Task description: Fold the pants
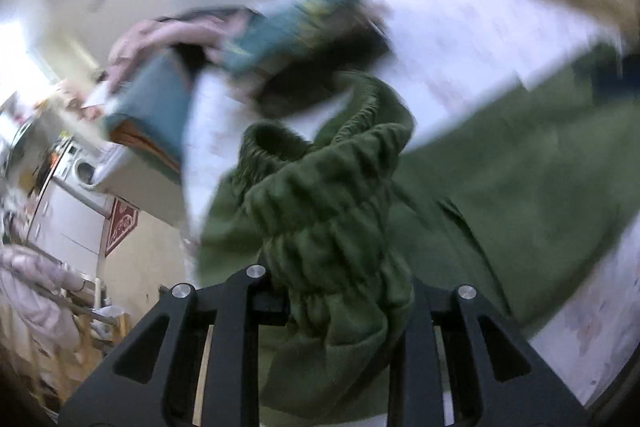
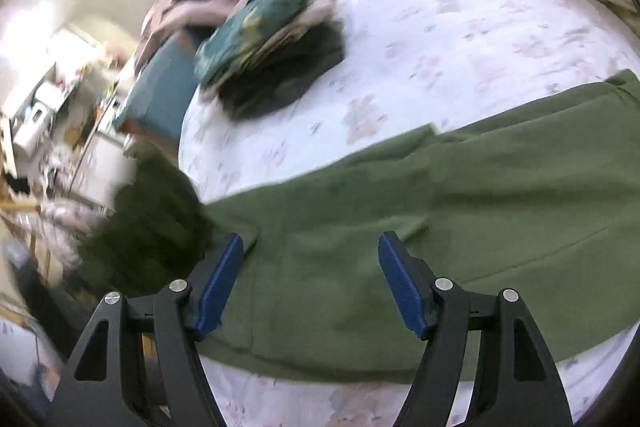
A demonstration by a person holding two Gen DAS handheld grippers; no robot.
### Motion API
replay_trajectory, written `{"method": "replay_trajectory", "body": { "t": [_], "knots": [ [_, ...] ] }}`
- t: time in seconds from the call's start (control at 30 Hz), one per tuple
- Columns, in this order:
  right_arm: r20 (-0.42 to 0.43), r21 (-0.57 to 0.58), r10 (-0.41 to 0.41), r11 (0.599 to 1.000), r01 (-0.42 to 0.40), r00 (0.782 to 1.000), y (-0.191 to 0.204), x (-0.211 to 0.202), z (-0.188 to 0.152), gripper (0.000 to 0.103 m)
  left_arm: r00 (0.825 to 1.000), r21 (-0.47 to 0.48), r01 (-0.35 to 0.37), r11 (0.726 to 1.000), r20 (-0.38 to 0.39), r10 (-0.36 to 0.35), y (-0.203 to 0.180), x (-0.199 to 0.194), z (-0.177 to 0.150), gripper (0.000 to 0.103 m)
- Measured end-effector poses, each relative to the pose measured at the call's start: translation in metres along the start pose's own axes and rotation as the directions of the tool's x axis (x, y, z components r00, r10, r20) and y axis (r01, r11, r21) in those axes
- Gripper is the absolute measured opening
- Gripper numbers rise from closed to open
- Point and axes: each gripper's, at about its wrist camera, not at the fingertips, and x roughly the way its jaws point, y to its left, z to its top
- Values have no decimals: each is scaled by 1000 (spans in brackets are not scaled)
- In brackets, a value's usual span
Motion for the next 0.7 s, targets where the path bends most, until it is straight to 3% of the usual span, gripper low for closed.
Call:
{"method": "replay_trajectory", "body": {
  "t": [0.13,0.2,0.27,0.33,0.43,0.53,0.57,0.6,0.7],
  "knots": [
    [10,31,-14,999,13,1000,-18,-7,10,73,992,126,-6,992,-124,22,-65,41,-14,28],
    [5,38,-20,999,19,1000,-26,-8,11,73,989,131,56,990,-144,-37,-77,47,-22,64],
    [-7,31,-29,999,29,1000,-29,-6,11,73,986,93,126,988,-121,-114,-72,41,-26,81],
    [-24,12,-29,999,30,999,-26,-5,9,73,972,28,207,978,-123,-202,-61,33,-22,83],
    [-32,-24,-34,999,33,999,-20,-10,6,73,919,-90,385,918,-57,-391,-32,3,-17,83],
    [-36,-47,-36,998,34,999,-13,-7,5,73,887,-175,460,870,50,-459,6,-33,-15,83],
    [-41,-54,-36,998,34,999,-10,-3,5,73,885,-198,466,863,79,-459,21,-40,-16,84],
    [-46,-61,-37,998,34,998,-7,0,4,73,894,-236,448,862,111,-434,41,-47,-20,86],
    [-84,-107,-20,994,11,996,11,18,-2,73,936,-335,352,874,108,-335,83,-36,-32,86]
  ]
}}
